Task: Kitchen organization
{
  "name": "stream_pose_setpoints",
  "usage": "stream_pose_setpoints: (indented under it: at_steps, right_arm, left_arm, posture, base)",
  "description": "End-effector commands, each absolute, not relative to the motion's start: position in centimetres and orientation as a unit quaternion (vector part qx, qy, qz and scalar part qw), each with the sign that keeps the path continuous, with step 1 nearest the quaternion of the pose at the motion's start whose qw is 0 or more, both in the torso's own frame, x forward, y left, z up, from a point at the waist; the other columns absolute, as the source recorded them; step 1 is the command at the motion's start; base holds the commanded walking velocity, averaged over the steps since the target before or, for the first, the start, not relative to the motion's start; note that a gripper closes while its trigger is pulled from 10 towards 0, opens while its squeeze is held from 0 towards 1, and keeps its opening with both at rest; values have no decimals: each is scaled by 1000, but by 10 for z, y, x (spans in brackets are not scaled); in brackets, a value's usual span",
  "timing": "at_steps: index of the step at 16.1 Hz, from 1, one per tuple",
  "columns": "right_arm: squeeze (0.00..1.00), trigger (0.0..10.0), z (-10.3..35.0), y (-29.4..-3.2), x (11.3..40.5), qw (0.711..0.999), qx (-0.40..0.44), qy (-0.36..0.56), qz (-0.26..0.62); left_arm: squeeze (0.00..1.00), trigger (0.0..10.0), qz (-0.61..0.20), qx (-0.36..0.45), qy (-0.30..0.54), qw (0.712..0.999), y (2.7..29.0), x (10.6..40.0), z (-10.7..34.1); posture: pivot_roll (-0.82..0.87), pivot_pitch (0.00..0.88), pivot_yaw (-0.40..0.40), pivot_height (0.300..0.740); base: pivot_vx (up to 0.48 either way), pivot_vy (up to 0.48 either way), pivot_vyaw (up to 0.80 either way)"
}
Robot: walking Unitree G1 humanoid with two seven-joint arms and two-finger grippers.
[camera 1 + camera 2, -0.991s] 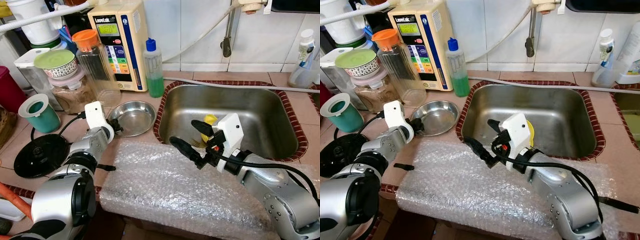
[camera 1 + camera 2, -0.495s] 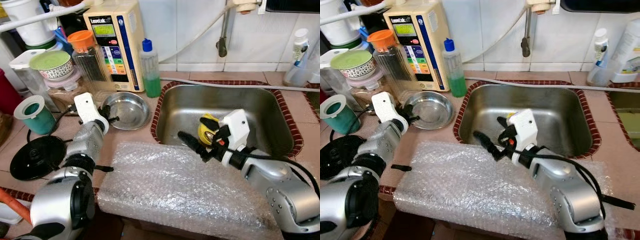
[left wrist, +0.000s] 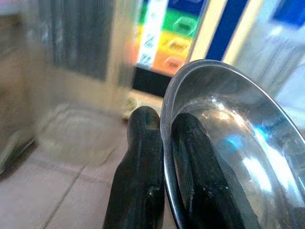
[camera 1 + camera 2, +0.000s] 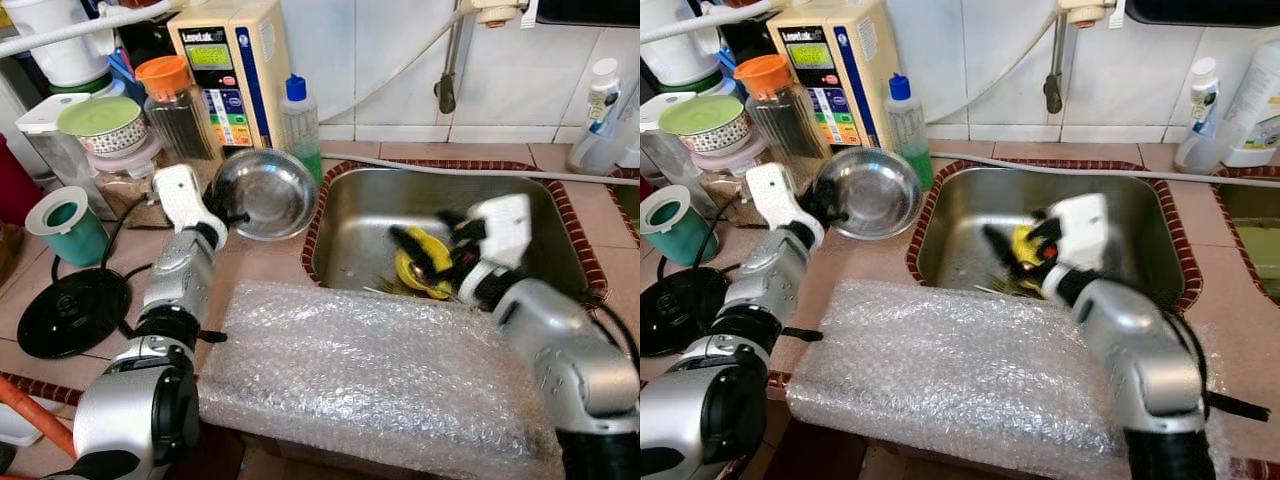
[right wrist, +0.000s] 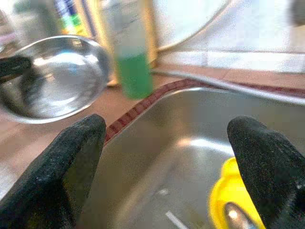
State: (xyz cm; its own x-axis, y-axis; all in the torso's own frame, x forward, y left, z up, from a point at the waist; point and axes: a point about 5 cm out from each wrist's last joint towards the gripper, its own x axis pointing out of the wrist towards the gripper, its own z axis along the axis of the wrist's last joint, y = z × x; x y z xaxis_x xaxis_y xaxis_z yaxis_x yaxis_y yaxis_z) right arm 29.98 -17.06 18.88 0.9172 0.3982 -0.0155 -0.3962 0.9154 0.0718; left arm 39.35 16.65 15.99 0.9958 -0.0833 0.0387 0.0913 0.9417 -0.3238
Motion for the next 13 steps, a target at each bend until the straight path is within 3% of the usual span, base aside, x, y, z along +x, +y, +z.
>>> stream_pose_setpoints:
  at_steps: [1, 5, 13]
  right_arm:
    - [0, 10000, 195, -172, 304, 981, 39, -4, 191]
    - [0, 10000, 210, -169, 311, 976, 93, -44, 193]
    - [0, 10000, 212, -158, 315, 971, 109, -50, 206]
  left_arm:
    - [0, 0, -72, -168, -52, 982, 161, 396, 177]
    - [0, 0, -177, -138, -97, 970, 125, 385, 180]
    - [0, 0, -245, -136, -148, 948, 97, 368, 197]
  posture:
    - [-46, 0, 115, 740]
    - [-49, 0, 118, 740]
    - [-43, 0, 113, 740]
  base:
    - [0, 0, 0]
    - [0, 0, 0]
    - [0, 0, 0]
